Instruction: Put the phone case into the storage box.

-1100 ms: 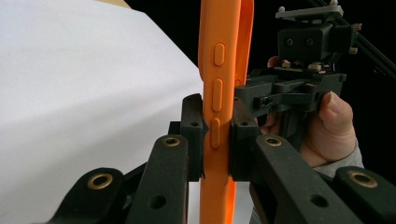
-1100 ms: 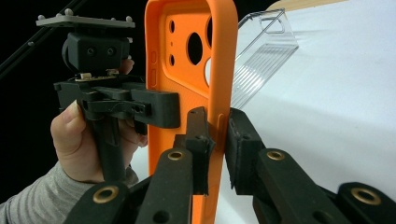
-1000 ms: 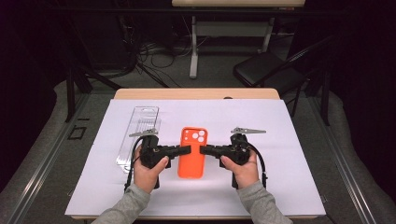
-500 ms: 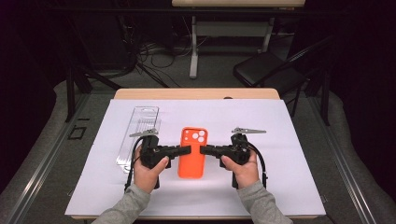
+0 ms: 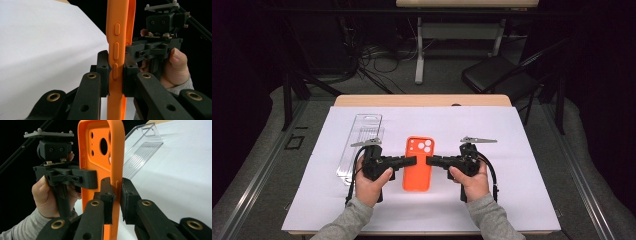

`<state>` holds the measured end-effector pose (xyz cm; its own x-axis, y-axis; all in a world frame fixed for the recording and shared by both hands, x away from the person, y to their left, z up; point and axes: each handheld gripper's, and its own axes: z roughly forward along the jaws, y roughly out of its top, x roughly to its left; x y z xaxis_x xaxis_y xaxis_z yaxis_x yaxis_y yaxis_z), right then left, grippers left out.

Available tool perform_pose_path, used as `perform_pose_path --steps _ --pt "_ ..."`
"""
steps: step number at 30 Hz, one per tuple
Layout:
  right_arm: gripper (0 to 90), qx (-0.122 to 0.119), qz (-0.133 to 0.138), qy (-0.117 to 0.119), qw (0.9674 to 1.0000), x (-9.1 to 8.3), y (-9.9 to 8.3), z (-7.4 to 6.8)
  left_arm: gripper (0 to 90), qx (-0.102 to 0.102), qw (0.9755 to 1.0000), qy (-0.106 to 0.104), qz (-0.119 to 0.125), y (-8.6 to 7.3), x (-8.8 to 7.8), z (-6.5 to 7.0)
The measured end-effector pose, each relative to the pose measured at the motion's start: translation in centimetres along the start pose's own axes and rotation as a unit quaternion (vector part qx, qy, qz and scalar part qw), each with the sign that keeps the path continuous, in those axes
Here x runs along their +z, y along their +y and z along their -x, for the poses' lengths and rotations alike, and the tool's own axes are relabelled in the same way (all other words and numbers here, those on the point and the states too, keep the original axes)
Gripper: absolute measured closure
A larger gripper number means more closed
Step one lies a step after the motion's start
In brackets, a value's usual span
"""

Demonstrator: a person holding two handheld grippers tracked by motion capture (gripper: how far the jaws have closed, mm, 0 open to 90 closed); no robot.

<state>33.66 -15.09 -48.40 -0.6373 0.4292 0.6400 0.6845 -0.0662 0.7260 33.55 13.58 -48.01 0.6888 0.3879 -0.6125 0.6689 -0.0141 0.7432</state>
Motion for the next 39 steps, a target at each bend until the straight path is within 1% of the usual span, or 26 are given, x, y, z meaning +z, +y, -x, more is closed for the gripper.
perform_pose_path --steps 13,27,30,39 --pt "81.7 0.002 -0.001 0.003 1.0 0.01 -0.02 0.15 80.3 -0.002 1.0 0.0 -0.002 0.01 0.01 -0.04" --pt "81.9 0.006 0.009 0.006 0.9999 0.02 -0.19 0.12 80.1 0.0 1.0 -0.001 0.001 0.03 -0.07 -0.03" --pt "82.0 0.007 0.007 0.006 0.9999 -0.01 -0.2 0.12 80.1 0.001 1.0 0.0 0.002 0.03 -0.08 -0.04" --pt "82.2 0.008 0.016 0.006 0.9998 -0.02 -0.27 0.08 79.9 0.0 1.0 -0.001 0.005 0.03 -0.08 -0.02"
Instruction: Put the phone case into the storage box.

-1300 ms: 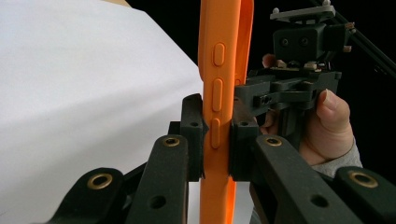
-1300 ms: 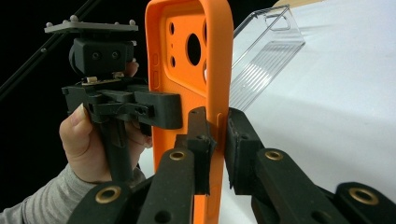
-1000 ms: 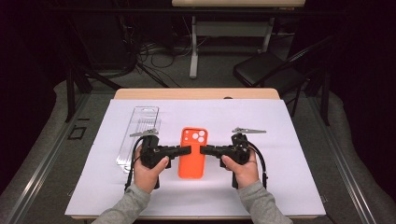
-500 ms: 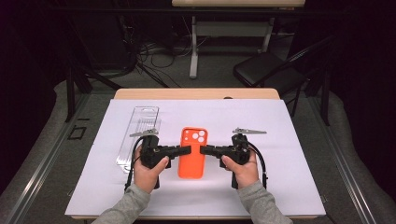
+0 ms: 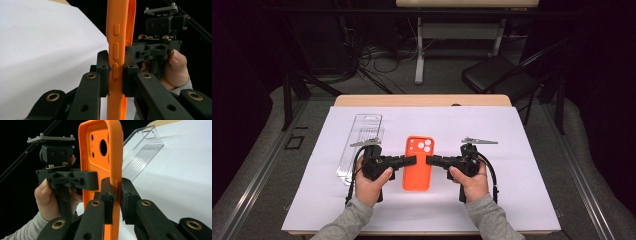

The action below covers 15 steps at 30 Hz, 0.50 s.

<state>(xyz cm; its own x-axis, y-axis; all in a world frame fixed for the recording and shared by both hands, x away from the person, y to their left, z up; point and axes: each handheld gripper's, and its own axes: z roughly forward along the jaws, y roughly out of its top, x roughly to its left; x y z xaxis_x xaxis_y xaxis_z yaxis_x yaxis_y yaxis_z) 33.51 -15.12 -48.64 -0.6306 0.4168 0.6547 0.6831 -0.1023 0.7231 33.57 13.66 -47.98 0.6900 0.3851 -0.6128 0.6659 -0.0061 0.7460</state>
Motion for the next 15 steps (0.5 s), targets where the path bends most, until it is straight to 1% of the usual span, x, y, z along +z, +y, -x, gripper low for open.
perform_pose_path --steps 2,3,6,12,15 --pt "82.2 0.001 -0.001 0.0 1.0 -0.04 0.0 -0.03 79.8 0.0 1.0 0.0 0.001 0.0 0.0 0.01" --pt "82.3 0.003 0.003 -0.001 1.0 -0.02 -0.03 -0.08 79.8 0.0 1.0 -0.001 0.001 0.0 0.0 0.01" --pt "82.3 0.001 0.005 -0.001 1.0 -0.04 -0.04 -0.12 79.7 0.002 1.0 -0.001 0.001 0.01 -0.02 0.01" --pt "82.4 0.0 0.003 -0.003 1.0 -0.08 -0.05 -0.2 79.1 0.001 1.0 0.0 0.002 0.01 -0.03 0.02" --pt "82.4 -0.002 0.007 -0.004 1.0 -0.03 -0.08 -0.21 78.5 0.0 1.0 0.001 0.004 0.03 -0.04 0.01"
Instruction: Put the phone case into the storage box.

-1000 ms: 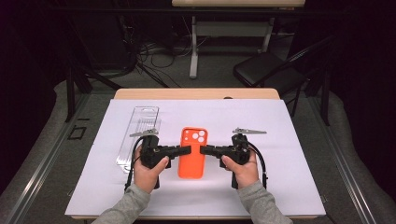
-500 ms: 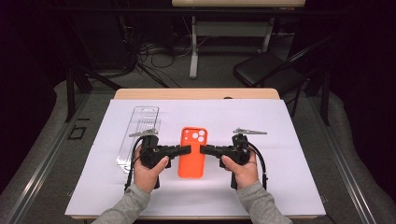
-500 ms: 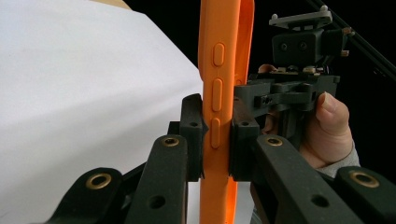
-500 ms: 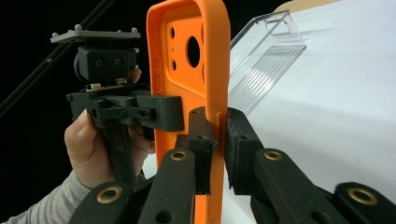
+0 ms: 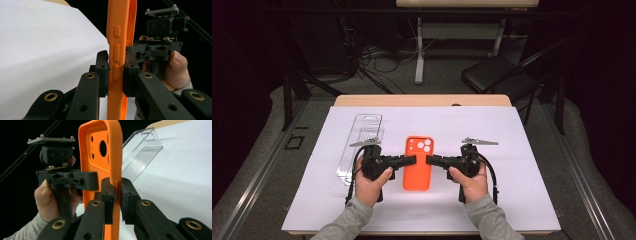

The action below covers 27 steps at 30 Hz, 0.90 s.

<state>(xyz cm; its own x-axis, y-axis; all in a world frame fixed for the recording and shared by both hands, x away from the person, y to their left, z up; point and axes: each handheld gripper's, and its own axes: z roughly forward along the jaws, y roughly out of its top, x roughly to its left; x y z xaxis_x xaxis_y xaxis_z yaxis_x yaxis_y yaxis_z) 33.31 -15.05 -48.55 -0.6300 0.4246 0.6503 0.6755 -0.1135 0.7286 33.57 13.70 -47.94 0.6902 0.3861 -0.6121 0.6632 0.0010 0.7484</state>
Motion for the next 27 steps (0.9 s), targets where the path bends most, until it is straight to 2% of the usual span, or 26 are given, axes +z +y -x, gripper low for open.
perform_pose_path --steps 19,27 --pt "82.4 0.002 0.007 -0.004 1.0 -0.25 0.07 0.23 70.3 -0.002 1.0 0.0 0.005 0.05 -0.04 -0.16" --pt "82.4 -0.001 0.014 -0.017 0.9998 -0.58 0.23 0.42 67.2 0.003 0.9999 0.009 0.005 0.09 -0.03 -0.28"
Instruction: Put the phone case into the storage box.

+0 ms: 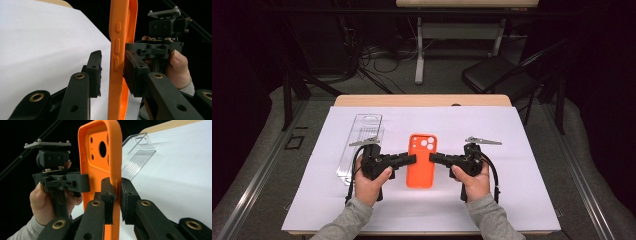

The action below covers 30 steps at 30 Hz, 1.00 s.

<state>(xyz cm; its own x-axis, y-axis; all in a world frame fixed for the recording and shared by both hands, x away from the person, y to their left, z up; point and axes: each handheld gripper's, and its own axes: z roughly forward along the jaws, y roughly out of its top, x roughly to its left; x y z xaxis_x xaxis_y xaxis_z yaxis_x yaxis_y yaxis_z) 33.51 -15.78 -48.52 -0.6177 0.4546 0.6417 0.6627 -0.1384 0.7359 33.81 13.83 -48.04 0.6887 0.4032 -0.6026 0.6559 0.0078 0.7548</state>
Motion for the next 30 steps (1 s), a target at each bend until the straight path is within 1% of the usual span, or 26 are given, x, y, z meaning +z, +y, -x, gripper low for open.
perform_pose_path --steps 6,9,13,16,20,22,26,29,30 --pt "82.4 -0.007 0.002 -0.011 0.9999 -0.2 0.1 0.2 66.0 0.004 0.9999 0.012 0.002 0.0 0.1 0.0" --pt "82.4 -0.006 0.004 -0.016 0.9998 -0.4 0.2 0.3 64.1 0.009 0.9998 0.017 0.004 0.0 0.1 -0.1" --pt "82.5 -0.009 0.007 -0.024 0.9997 -0.7 0.4 0.5 61.7 0.012 0.9997 0.021 0.0 0.0 0.3 -0.1" --pt "82.4 -0.012 0.013 -0.03 0.9994 -0.9 0.5 0.7 59.4 0.016 0.9994 0.03 -0.001 -0.1 0.5 -0.1" --pt "82.4 -0.015 0.015 -0.04 0.999 -1.2 0.6 0.8 58.8 0.027 0.9987 0.043 -0.005 -0.1 0.7 -0.1" --pt "82.4 -0.018 0.017 -0.046 0.9987 -1.2 0.6 0.8 58.9 0.037 0.998 0.05 -0.004 -0.2 0.8 0.0" --pt "82.5 -0.018 0.017 -0.052 0.9984 -1.4 0.7 1.0 58.9 0.05 0.9968 0.063 -0.004 -0.2 0.9 0.1" --pt "82.4 -0.019 0.021 -0.055 0.9981 -1.5 0.7 1.1 57.7 0.052 0.9966 0.064 -0.006 -0.2 1.0 0.1" --pt "82.4 -0.02 0.022 -0.055 0.9981 -1.5 0.7 1.1 57.2 0.05 0.9966 0.065 -0.009 -0.3 1.1 0.1"
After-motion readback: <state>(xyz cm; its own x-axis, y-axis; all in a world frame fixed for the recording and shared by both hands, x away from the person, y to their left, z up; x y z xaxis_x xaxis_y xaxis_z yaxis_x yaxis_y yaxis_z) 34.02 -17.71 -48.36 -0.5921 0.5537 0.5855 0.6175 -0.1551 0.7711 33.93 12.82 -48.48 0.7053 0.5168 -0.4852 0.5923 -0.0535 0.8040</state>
